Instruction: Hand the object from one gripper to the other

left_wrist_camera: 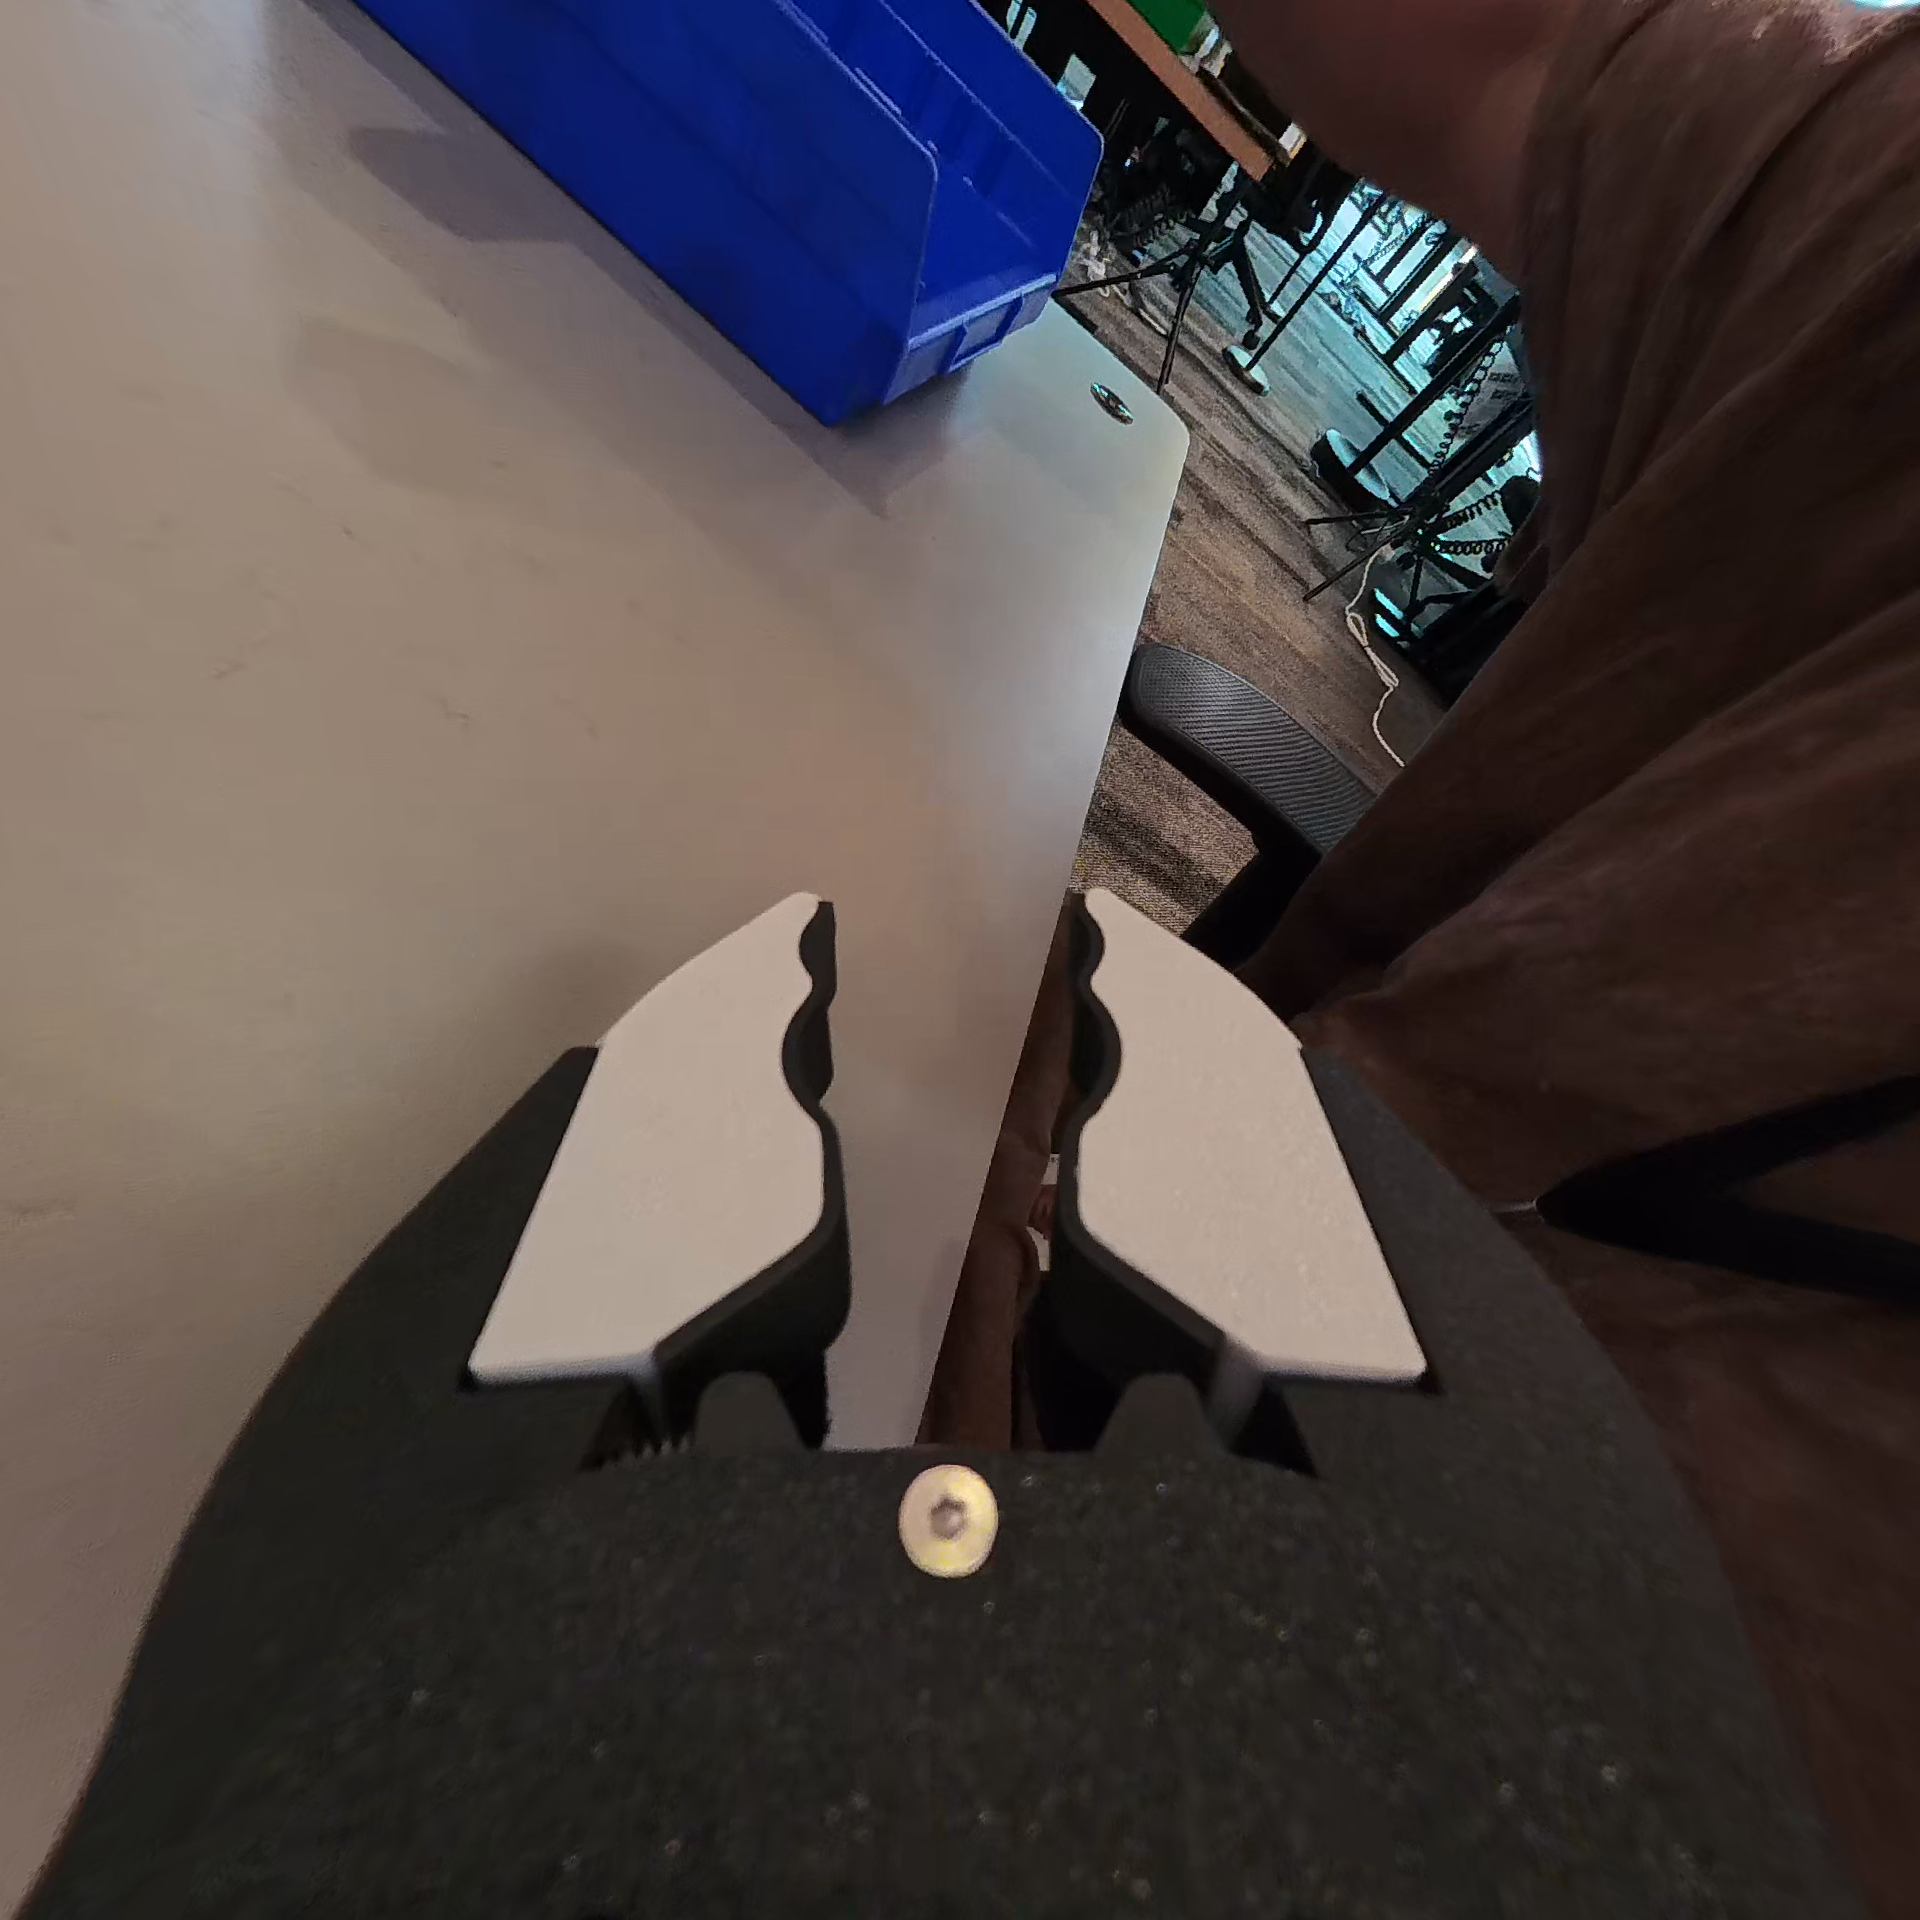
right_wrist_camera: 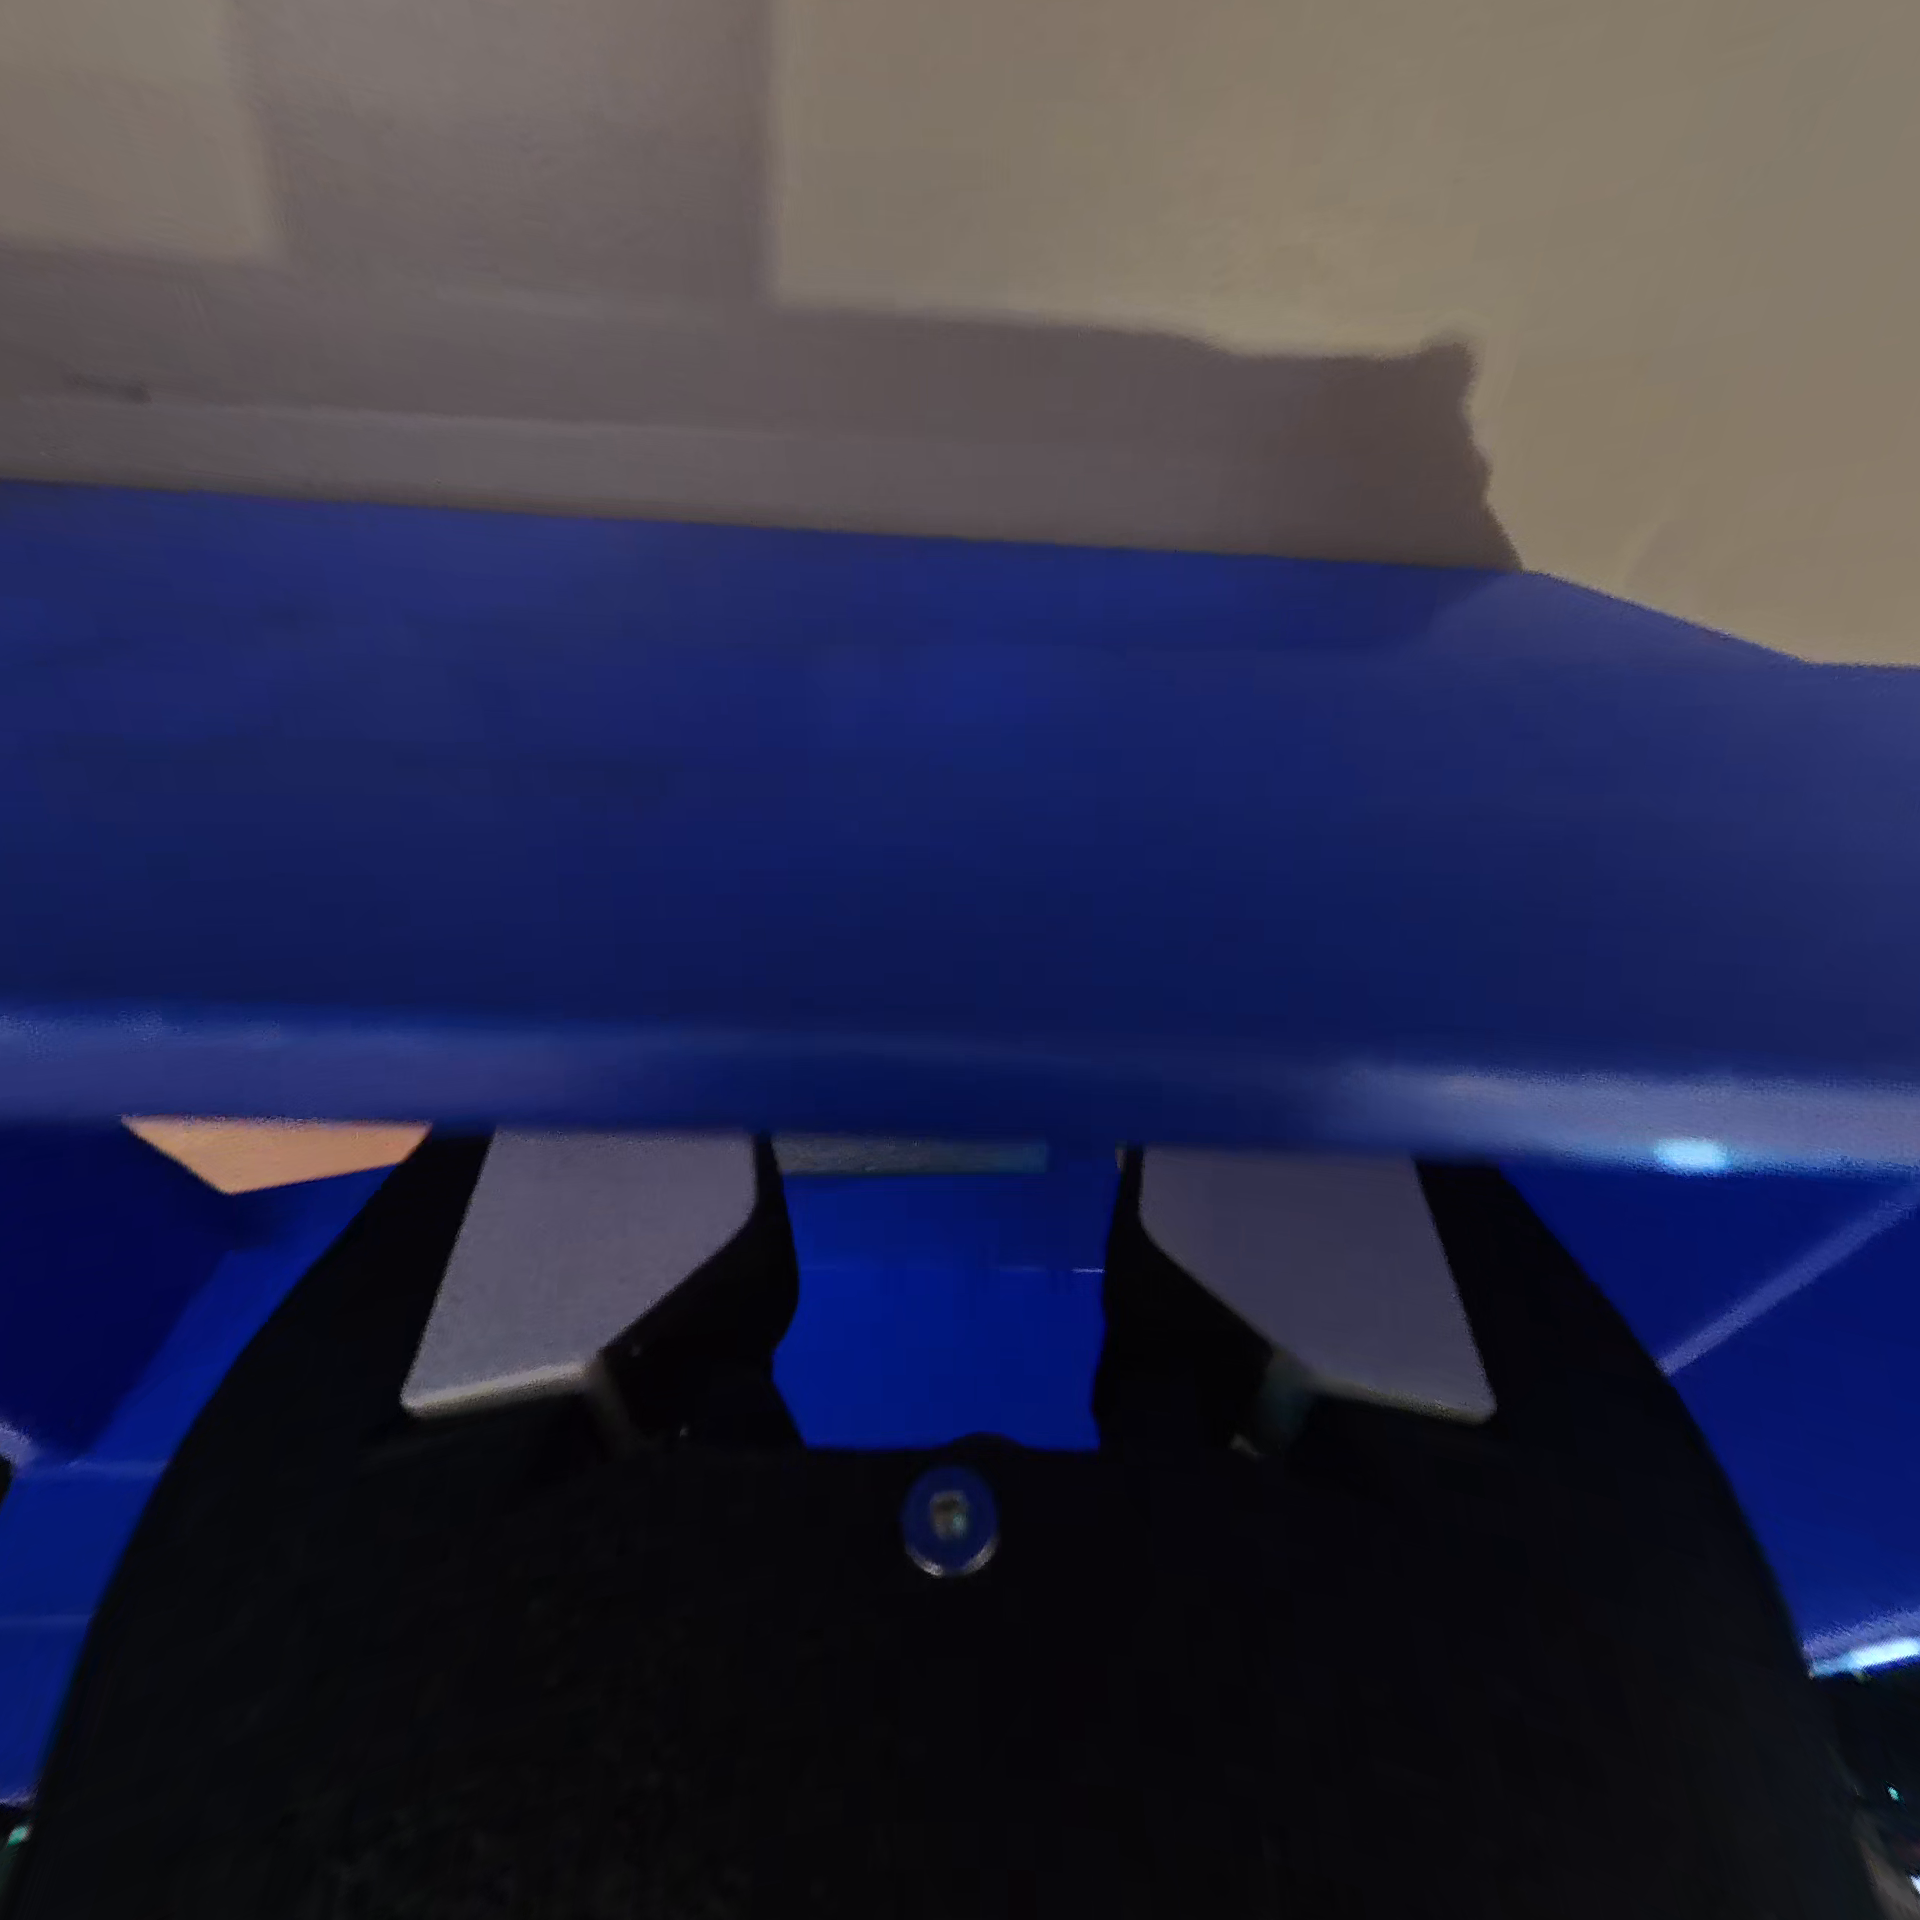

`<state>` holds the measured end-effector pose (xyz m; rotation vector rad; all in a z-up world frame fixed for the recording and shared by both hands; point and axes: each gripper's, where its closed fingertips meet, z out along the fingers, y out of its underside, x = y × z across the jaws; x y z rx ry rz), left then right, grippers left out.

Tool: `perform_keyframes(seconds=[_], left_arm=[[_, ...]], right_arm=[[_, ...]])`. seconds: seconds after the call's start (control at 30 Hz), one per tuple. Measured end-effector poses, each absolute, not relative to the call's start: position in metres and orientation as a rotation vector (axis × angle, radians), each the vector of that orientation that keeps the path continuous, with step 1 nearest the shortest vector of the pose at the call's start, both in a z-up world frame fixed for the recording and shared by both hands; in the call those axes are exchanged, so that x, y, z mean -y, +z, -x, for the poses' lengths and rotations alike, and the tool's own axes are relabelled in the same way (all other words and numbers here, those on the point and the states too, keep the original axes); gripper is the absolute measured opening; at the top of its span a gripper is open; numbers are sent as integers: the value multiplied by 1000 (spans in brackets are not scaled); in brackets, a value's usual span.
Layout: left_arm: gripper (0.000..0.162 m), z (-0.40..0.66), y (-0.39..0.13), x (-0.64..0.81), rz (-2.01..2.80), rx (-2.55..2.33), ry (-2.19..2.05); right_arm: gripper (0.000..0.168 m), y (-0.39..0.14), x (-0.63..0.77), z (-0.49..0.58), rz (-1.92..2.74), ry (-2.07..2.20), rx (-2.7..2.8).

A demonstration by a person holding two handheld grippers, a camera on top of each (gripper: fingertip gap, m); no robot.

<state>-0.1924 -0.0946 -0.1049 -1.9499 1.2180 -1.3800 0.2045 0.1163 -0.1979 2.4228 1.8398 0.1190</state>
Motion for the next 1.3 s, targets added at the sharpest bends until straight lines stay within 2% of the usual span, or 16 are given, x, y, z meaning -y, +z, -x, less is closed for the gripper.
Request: perform_keyframes(seconds=[0.03, 0.1, 0.27, 0.37, 0.43, 0.57, 0.67, 0.77, 0.87, 0.93, 1.0, 1.1, 1.23, 1.3], left_arm=[[42, 192, -105, 95, 1950, -1219, -1379], [42, 192, -105, 95, 1949, -1220, -1372], [42, 192, -105, 97, 1948, -1225, -1368], [42, 191, -103, 98, 1947, -1219, -1376], [42, 192, -99, 99, 1941, -1199, -1404], [43, 201, -98, 85, 1927, -1151, -1293], [49, 207, -93, 67, 1850, -1140, -1123], [50, 211, -79, 54, 1705, -1115, -979], [71, 217, -74, 41, 1650, -1104, -809], [67, 228, -81, 34, 1707, -1124, -679], [69, 242, -80, 24, 1755, -1124, -584], [66, 277, -66, -4, 1794, -1122, -424], [63, 334, -51, -56, 1842, -1308, -178], [52, 360, -53, -91, 1861, -1449, -57]], right_arm=[[79, -197, -119, -206, -2440, 149, -1845], [83, -196, -121, -207, -2464, 179, -1848], [82, -194, -123, -207, -2500, 209, -1863], [69, -184, -121, -216, -2494, 320, -1873], [72, -156, -116, -216, -2620, 356, -1861], [66, -65, -93, -179, -3221, 255, -1718], [73, -17, -52, -123, -3677, -70, -1576], [70, 6, 0, -50, -4018, -870, -1458], [61, 0, 45, 9, -4093, -1643, -1363], [56, -21, 61, 40, -4078, -1763, -1264], [68, -55, 73, 73, -3941, -1474, -1480], [71, -90, 85, 98, -3832, -1137, -1634], [71, -104, 96, 114, -3765, -1226, -1650], [68, -106, 99, 118, -3739, -1307, -1657]])
